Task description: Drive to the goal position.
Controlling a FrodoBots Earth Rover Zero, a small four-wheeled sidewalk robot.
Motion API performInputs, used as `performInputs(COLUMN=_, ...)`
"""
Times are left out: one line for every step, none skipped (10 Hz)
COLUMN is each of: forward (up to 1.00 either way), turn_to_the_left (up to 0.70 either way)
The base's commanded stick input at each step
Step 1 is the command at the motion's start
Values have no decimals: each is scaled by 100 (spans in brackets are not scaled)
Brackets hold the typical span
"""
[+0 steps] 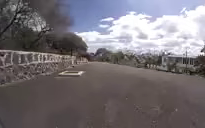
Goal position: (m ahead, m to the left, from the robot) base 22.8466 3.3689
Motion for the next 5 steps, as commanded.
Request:
performInputs(forward=85, turn_to_the_left=1)
performInputs(forward=85, turn_to_the_left=1)
performInputs(forward=85, turn_to_the_left=1)
performInputs(forward=85, turn_to_the_left=1)
performInputs(forward=85, turn_to_the_left=1)
